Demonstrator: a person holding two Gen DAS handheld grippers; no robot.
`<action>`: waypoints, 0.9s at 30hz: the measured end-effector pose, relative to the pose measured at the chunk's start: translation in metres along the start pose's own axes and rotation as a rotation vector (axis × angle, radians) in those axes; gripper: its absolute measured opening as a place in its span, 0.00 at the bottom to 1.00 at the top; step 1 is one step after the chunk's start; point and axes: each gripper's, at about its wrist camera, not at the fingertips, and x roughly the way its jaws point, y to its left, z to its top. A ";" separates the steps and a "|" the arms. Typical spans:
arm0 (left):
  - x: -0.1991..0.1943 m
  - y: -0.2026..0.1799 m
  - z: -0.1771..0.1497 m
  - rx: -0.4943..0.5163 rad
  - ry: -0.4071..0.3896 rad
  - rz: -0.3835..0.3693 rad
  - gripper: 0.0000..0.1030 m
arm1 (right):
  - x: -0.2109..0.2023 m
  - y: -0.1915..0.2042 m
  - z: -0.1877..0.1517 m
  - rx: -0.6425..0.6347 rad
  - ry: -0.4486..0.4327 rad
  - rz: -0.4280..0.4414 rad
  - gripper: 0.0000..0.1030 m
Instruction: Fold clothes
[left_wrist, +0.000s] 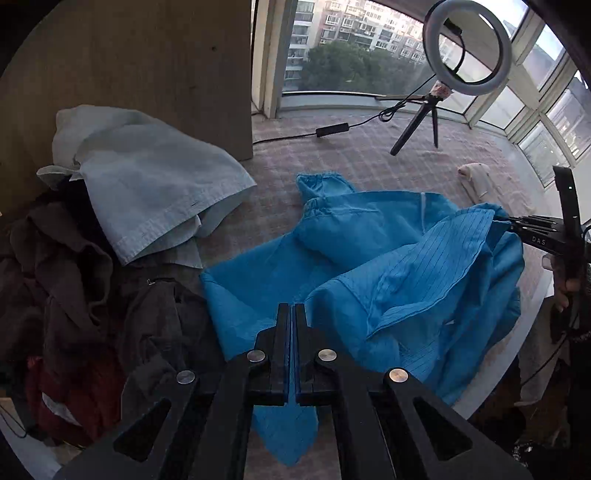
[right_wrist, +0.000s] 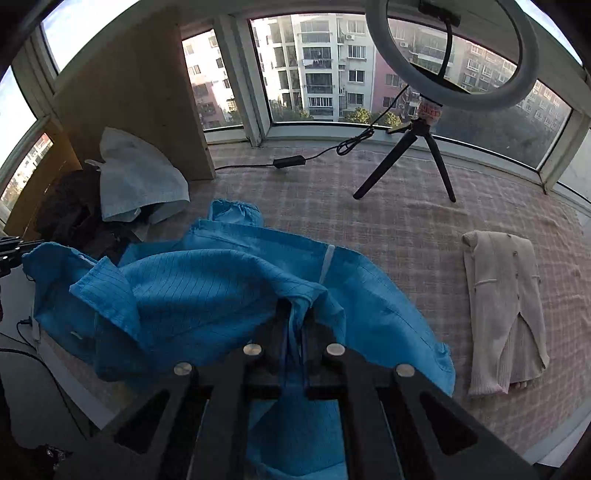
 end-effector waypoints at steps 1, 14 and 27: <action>0.026 0.005 0.002 -0.023 0.038 0.051 0.00 | 0.035 -0.008 0.001 0.026 0.091 -0.036 0.04; 0.036 -0.036 -0.015 0.108 0.033 -0.308 0.15 | 0.028 0.037 -0.032 -0.118 -0.052 0.226 0.21; 0.056 -0.048 -0.004 0.094 0.034 -0.330 0.15 | 0.100 0.055 -0.011 -0.040 0.058 0.379 0.42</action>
